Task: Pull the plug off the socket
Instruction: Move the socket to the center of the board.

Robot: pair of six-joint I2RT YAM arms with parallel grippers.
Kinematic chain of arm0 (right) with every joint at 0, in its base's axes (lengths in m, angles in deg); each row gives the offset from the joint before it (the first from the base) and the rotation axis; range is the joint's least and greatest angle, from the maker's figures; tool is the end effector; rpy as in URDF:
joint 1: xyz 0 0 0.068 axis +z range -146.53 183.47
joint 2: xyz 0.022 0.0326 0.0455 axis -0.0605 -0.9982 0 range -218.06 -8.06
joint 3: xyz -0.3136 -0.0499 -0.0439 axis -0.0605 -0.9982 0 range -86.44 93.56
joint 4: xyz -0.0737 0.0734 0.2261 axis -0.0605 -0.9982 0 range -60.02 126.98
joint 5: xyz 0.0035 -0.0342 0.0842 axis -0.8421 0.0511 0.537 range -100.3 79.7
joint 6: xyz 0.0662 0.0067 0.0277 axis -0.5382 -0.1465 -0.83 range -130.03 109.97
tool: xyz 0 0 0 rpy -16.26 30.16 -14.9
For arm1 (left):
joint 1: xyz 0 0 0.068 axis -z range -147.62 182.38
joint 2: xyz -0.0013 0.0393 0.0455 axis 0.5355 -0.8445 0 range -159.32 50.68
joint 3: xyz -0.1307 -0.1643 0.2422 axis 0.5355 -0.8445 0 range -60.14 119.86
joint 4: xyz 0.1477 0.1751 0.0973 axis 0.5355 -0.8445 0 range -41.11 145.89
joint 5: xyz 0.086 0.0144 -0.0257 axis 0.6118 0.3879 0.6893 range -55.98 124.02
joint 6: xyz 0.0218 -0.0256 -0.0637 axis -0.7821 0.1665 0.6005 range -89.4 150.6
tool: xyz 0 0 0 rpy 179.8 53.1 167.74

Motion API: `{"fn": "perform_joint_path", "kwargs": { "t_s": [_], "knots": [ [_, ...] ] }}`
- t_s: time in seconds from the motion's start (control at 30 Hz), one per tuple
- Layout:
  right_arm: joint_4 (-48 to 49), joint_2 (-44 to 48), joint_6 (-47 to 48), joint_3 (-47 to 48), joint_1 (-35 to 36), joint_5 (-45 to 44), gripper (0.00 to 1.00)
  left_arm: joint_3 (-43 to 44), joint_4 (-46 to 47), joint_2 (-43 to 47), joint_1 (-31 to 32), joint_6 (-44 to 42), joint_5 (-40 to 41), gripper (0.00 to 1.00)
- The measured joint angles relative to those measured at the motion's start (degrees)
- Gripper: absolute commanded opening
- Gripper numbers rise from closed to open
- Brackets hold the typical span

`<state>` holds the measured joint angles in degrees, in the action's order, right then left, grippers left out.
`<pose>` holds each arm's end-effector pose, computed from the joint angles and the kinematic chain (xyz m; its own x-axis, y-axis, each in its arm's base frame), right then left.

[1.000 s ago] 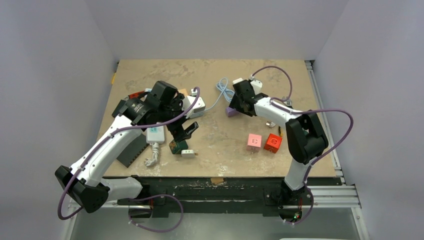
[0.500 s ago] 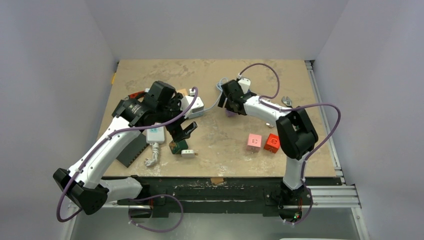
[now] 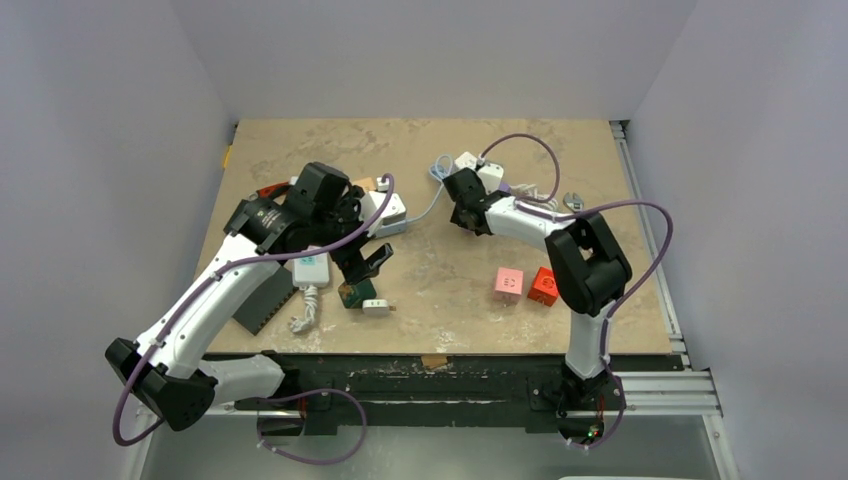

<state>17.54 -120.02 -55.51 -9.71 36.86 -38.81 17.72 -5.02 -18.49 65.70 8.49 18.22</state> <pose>0.3779 0.2151 0.2162 -0.6580 0.3166 -0.6832 0.3081 0.9411 0.1393 0.1657 -0.1283 0.3967 -0.3604 0.6703 -0.6487 0.8674 0.4967 0.0314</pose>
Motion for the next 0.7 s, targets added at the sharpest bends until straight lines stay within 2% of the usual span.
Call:
{"fn": "perform_joint_path", "kwargs": {
  "t_s": [0.13, 0.23, 0.43, 0.7],
  "knots": [
    [4.61, 3.96, 2.01, -6.25, -0.59, -0.22, 0.15, -1.05, 0.50, 0.04, -0.15, -0.04, 0.04, 1.00],
    [8.44, 6.99, 5.20, -11.06, -0.79, 1.66, 0.10, -1.33, 1.42, -0.79, -0.22, -0.22, 0.15, 1.00],
    [13.03, 12.46, 9.75, -18.62, -0.83, 6.03, 0.03, -2.91, 8.35, -5.55, -0.26, 0.09, -0.63, 1.00],
    [14.93, 16.11, 10.58, -22.67, -0.83, 11.93, 0.03, -3.15, 22.21, -17.53, 2.36, -1.40, 1.05, 1.00]
  ]
}}
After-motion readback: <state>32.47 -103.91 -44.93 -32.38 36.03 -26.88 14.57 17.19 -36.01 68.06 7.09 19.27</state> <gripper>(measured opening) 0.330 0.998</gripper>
